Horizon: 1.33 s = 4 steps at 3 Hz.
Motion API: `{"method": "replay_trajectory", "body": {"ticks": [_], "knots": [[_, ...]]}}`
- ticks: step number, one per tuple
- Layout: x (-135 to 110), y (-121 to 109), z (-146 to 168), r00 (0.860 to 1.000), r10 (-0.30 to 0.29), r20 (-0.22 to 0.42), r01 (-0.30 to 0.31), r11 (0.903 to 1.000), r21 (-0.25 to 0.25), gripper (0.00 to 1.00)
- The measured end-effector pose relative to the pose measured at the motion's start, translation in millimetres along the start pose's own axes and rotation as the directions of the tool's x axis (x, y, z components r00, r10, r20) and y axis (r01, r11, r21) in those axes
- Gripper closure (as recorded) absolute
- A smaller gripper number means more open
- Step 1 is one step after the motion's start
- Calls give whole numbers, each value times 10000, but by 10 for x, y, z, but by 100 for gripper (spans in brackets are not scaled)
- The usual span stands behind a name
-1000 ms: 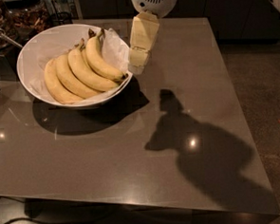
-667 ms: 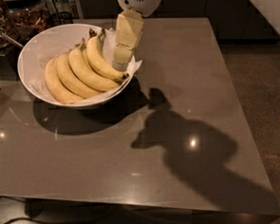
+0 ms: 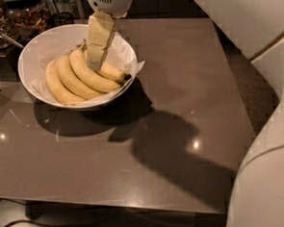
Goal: Pick banana from white bowl
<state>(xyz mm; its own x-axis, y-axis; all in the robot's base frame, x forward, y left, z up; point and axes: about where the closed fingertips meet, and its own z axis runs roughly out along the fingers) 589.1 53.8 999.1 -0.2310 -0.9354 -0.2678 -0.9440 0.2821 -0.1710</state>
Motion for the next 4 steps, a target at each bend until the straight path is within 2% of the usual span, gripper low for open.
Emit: {"method": "replay_trajectory", "body": {"ticks": [1, 2, 3, 4], "knots": [[-46, -38, 47, 9988, 250, 422, -247, 9997, -76, 0], [-110, -134, 127, 9936, 944, 618, -924, 9951, -349, 11], [-173, -224, 225, 9853, 1568, 673, -1523, 9860, -676, 13], [-203, -287, 336, 9747, 2149, 612, -2081, 9729, -1010, 15]]}}
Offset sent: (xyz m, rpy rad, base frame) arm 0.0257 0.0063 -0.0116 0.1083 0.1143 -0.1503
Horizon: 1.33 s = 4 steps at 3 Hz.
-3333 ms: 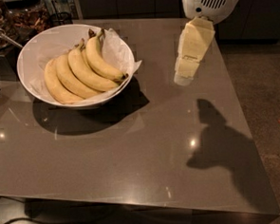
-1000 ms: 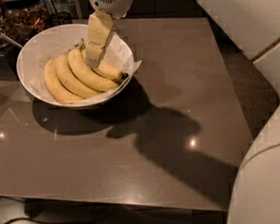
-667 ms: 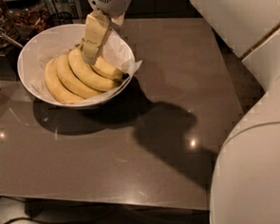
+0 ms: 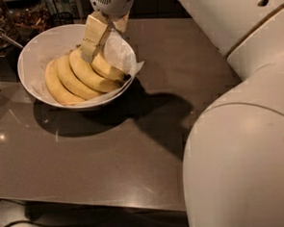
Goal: Pick banana from white bowl
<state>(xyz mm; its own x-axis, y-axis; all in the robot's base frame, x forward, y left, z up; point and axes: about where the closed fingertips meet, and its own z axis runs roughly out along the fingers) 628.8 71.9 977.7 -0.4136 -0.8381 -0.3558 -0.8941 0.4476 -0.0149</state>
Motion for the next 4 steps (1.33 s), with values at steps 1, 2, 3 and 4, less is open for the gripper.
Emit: {"method": "replay_trajectory", "body": {"ticks": [1, 2, 3, 4], "knots": [[-10, -49, 89, 9989, 467, -8, -467, 9985, -282, 24], [-18, -90, 164, 9967, 813, -68, -815, 9957, -450, 29], [-25, -129, 216, 9945, 1042, -110, -1047, 9930, -548, 36], [-34, -174, 283, 9925, 1206, -214, -1217, 9908, -591, 43]]}}
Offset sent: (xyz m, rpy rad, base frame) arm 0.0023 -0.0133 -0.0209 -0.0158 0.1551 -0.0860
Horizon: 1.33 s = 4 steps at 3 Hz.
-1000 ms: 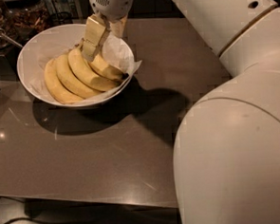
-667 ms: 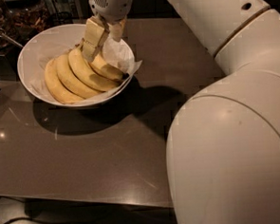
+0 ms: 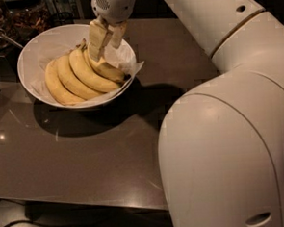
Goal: Pick banana from white bowl
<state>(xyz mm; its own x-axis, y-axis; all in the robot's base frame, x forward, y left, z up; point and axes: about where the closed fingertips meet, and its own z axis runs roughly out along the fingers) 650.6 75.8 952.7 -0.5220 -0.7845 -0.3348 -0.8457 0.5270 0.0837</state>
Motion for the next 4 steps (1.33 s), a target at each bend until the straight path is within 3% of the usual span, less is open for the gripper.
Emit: {"method": "replay_trajectory", "body": {"ticks": [4], "knots": [[-62, -68, 254, 9989, 4, -464, -9, 9999, -115, 42]]}}
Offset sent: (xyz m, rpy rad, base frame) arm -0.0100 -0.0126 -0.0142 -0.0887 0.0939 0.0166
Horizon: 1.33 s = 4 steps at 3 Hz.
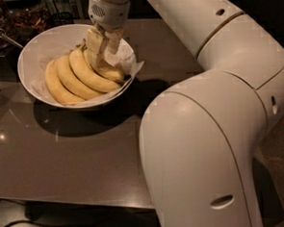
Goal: Pick banana from white bowl
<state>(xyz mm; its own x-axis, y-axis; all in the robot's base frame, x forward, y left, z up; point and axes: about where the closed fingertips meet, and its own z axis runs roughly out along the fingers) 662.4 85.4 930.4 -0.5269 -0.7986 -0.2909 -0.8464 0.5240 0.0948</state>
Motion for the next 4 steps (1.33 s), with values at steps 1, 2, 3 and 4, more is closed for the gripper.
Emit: {"method": "replay_trajectory", "body": {"ticks": [1, 2, 3, 4], "knots": [[-10, -27, 87, 9999, 32, -147, -33, 10000, -78, 44], [-16, -67, 203, 9994, 92, -345, -98, 9998, -173, 45], [-25, -66, 176, 9994, 95, -346, -102, 9998, -173, 62], [-26, -66, 175, 9994, 98, -344, -104, 9998, -172, 85]]}}
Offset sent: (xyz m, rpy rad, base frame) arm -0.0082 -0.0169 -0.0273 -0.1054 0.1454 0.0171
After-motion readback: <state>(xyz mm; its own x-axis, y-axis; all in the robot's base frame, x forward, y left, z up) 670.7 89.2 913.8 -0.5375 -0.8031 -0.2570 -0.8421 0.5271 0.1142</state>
